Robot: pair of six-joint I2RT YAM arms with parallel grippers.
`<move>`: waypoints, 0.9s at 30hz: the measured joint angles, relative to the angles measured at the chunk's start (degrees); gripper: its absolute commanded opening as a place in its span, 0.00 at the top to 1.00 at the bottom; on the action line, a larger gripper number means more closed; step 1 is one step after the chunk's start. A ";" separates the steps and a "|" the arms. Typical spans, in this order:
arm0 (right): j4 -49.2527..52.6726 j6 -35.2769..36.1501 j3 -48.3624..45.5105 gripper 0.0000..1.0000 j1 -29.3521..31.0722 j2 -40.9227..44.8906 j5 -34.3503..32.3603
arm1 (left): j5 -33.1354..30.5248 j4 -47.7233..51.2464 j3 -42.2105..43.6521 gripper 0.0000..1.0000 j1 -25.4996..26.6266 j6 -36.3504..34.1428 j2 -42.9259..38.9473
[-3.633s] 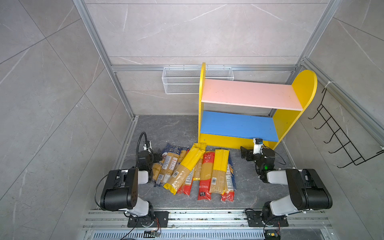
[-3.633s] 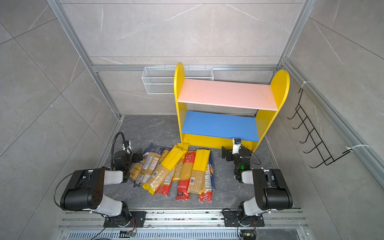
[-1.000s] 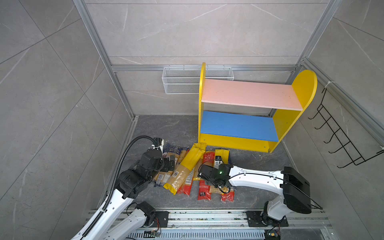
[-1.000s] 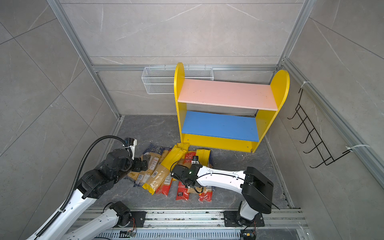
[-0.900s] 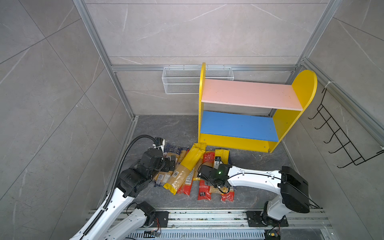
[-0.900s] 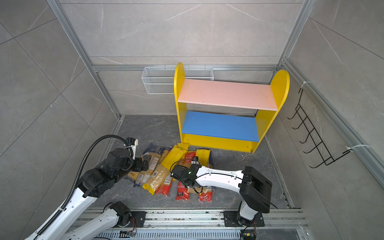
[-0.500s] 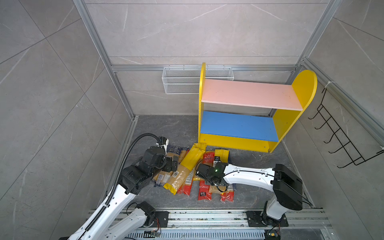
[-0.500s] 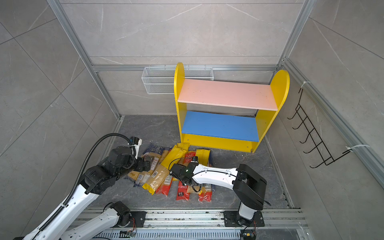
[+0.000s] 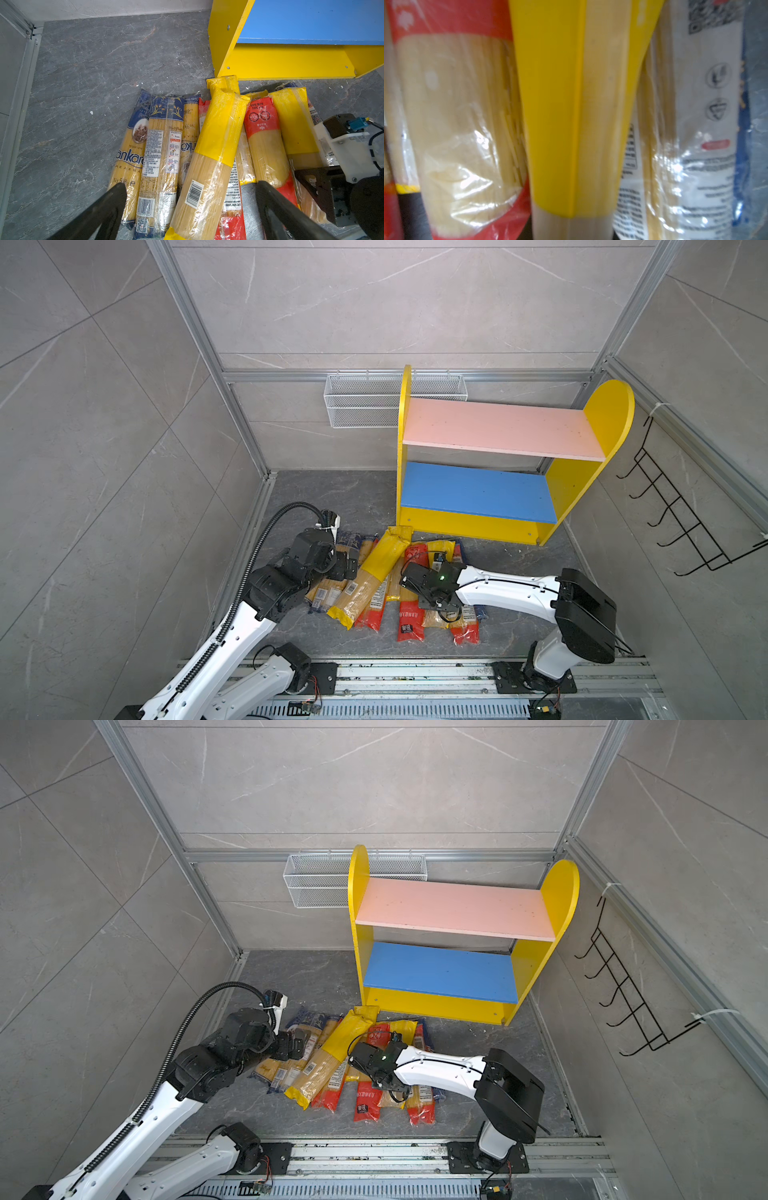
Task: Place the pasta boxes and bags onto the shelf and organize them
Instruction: 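Close the right gripper on the yellow-topped spaghetti bag and lift it, then carry the yellow spaghetti bag up to the pink upper shelf with the right gripper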
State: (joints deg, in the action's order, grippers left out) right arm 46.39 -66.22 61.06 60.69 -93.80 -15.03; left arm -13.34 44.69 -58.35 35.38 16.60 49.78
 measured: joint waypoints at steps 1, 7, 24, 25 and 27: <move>0.28 0.02 -0.09 1.00 0.02 0.55 0.85 | 0.00 0.00 -0.46 0.00 0.00 -0.09 0.37; 3.65 0.46 0.13 1.00 0.02 7.45 5.09 | -0.04 0.00 -4.72 0.00 0.00 -0.59 3.02; 28.87 11.58 37.53 1.00 0.09 15.78 6.47 | 0.42 0.20 -11.98 0.00 0.00 -0.59 7.78; 32.15 12.39 42.84 1.00 0.13 15.23 5.86 | 0.46 0.17 -12.48 0.00 0.00 -0.61 8.11; 38.03 13.88 54.47 1.00 0.20 13.22 4.17 | 0.55 0.20 -13.49 0.00 0.00 -0.74 8.81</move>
State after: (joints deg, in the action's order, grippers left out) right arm 84.42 -52.34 115.52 60.88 -80.58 -10.85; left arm -12.80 44.88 -71.83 35.38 15.86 58.59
